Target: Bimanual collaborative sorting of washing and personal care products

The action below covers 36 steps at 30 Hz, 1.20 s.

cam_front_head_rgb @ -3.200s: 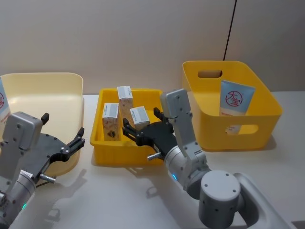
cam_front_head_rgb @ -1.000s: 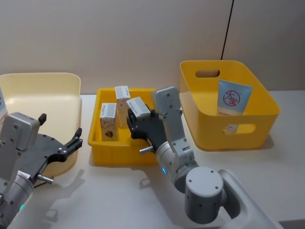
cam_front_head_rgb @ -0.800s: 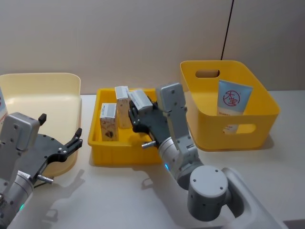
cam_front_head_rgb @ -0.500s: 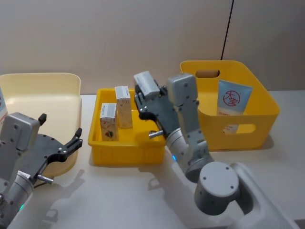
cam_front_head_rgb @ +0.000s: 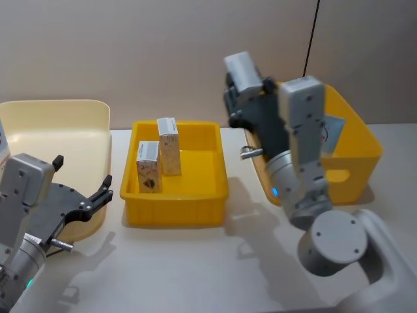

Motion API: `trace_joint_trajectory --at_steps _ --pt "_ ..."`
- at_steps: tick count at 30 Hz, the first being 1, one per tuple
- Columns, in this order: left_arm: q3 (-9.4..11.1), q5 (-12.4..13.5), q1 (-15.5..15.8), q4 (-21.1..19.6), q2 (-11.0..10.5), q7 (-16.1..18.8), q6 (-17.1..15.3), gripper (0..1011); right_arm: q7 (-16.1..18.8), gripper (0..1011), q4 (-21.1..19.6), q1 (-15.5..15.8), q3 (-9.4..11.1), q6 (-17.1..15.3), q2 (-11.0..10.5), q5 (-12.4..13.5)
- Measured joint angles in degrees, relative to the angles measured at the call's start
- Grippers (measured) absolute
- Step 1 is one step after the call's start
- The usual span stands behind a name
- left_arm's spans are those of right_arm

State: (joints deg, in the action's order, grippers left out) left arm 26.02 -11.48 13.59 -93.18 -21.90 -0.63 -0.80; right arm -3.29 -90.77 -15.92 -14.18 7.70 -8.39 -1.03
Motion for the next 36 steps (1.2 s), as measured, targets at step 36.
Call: trace_joint_trajectory --at_steps 36 --pt "0.0 0.0 0.0 0.0 0.0 0.0 0.0 1000 -3.5 421 -2.6 2.0 7.5 -5.9 0.1 -1.6"
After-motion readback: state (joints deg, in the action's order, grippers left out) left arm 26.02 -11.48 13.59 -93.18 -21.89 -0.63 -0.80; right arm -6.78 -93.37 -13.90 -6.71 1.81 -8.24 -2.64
